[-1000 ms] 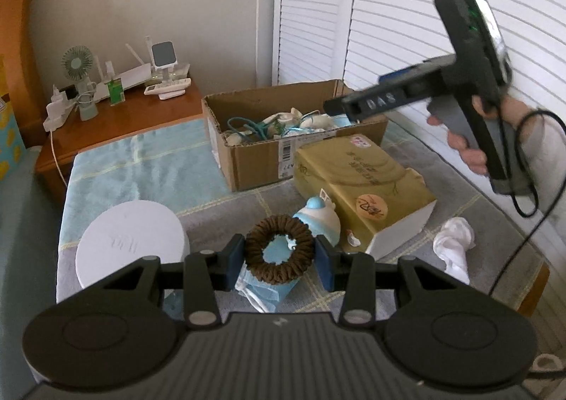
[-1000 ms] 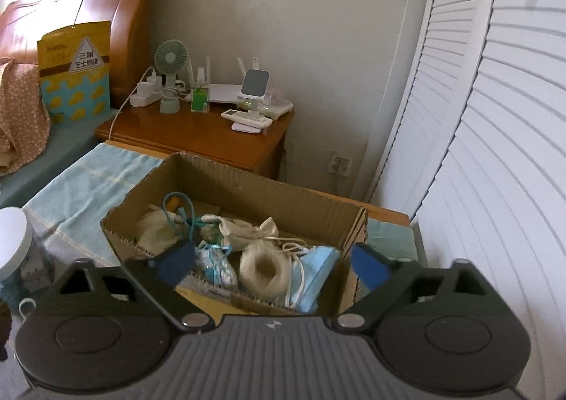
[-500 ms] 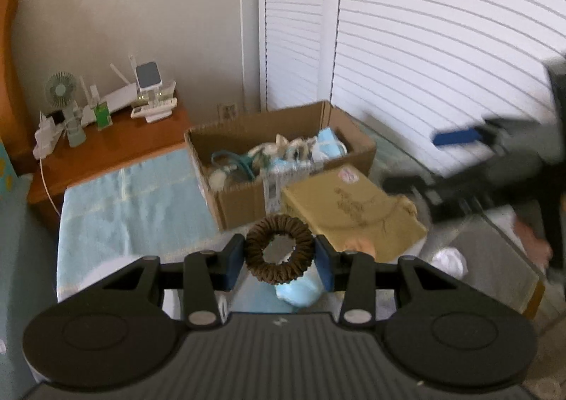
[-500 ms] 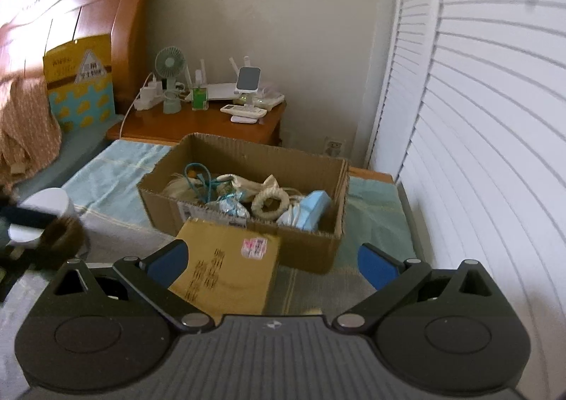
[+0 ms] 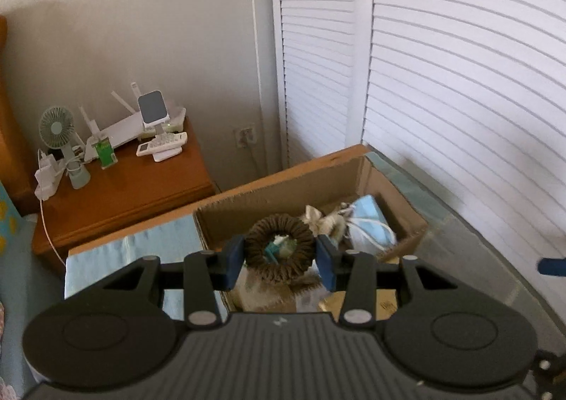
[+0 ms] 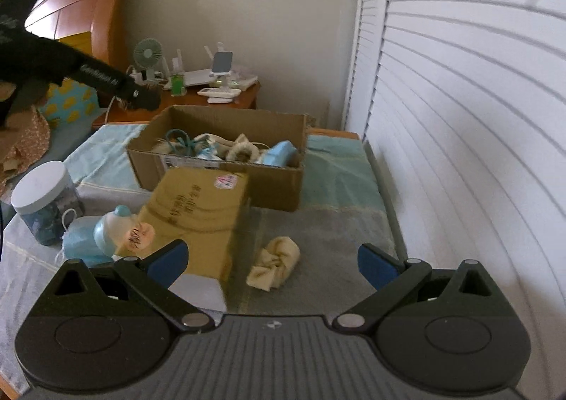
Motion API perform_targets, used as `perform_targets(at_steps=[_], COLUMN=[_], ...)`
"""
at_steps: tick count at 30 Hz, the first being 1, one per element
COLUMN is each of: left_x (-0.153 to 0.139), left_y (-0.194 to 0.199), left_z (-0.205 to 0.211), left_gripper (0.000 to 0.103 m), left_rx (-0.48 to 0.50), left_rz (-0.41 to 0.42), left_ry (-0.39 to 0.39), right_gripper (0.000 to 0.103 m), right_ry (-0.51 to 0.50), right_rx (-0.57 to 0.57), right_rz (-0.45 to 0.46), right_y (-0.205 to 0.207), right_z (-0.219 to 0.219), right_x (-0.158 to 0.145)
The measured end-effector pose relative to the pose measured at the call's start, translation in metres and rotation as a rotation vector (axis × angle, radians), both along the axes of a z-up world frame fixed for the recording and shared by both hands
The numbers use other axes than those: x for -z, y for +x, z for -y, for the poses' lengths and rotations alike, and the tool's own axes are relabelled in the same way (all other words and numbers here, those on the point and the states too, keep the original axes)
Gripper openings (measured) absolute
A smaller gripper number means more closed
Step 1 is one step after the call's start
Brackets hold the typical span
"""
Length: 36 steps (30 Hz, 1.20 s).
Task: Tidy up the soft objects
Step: 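Carry the brown ring over the box and open the left gripper, then grasp the blue-and-white bottle plush with the left gripper while the right approaches the white cloth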
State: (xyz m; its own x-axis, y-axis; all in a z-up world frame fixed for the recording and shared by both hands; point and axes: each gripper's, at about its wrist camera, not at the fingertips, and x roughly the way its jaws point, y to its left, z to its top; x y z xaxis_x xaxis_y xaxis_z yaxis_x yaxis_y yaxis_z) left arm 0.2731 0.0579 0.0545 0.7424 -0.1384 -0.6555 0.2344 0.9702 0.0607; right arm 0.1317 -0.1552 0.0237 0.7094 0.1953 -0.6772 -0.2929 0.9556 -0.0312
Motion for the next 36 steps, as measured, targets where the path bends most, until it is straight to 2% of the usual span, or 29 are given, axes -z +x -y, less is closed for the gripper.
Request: perform_targets(at_steps=[1,2,4,12,25,32,36], left_x=[0.002,0.003,0.006,0.004,-0.001,0.011,0.023], left_y=[0.004,0.008,0.011,-0.01,-0.097,-0.147,-0.156], left_z=[0.0,0.001,0.001,0.001,0.006,0.01,0.006], left_gripper=[0.05,0.067,0.085,0.088,0.095,0.096,0.096], left_rx=[-0.005,-0.014,-0.036,-0.03,0.002,0.018,0.042], left_rz=[0.0,-0.005,-0.002,0.009,0.046,0.101,0.066], left_ry=[0.005,0.008,0.011,0.024,0.029,0.083,0.065], right_gripper=[0.103,0.103,0.103,0.103,0.103,0.103,0.103], right_ry=[0.003,0.004,0.001,0.0,0.047,0.01,-0.028], right_rx=[0.003,0.006,0.007,0.001,-0.023,-0.052,-0.086], right_rz=[-0.003,-0.006,-0.008,-0.015,-0.02,-0.102,-0.143], right_y=[0.002,0.002,0.002,0.002,-0.009,-0.014,-0.017], right_z=[0.002,0.003,0.004,0.004,0.008,0.001,-0.008], right_x=[0.001,0.002,0.003,0.005,0.007,0.031,0.045])
